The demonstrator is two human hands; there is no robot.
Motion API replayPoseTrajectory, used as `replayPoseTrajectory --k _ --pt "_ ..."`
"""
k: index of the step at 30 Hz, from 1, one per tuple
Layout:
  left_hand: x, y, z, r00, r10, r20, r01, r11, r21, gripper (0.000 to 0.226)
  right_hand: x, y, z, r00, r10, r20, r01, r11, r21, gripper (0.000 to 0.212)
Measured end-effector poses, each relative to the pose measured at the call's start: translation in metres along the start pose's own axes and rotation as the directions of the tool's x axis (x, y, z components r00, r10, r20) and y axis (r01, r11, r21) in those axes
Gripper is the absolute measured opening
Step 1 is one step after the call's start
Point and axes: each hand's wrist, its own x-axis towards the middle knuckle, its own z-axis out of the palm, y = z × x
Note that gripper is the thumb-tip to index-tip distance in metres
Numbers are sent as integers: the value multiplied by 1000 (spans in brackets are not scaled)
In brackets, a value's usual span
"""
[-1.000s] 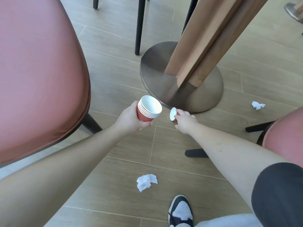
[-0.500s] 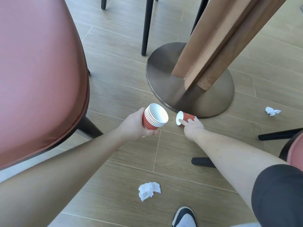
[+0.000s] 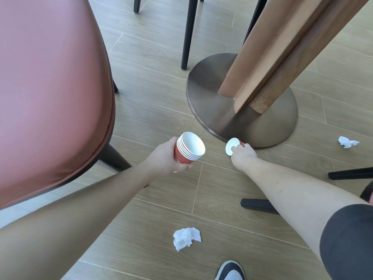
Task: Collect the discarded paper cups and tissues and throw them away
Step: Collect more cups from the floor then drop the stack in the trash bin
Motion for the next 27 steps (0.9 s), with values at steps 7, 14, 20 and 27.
replayPoseTrajectory --k 7,14,20,27 --pt "6 -12 2 999 -31 -35 32 999 37 80 -6 -1 -31 947 233 -222 -58 801 596 28" --pt "14 -22 5 991 -82 -106 90 993 72 74 -29 -1 -73 782 527 -333 319 121 940 37" --pt "16 -26 0 977 -155 -149 163 986 42 75 -46 -10 -106 706 605 -368 494 -47 868 29" --pt "14 -22 -3 977 -149 -152 152 988 6 76 -57 -30 -118 674 465 -574 612 82 786 24"
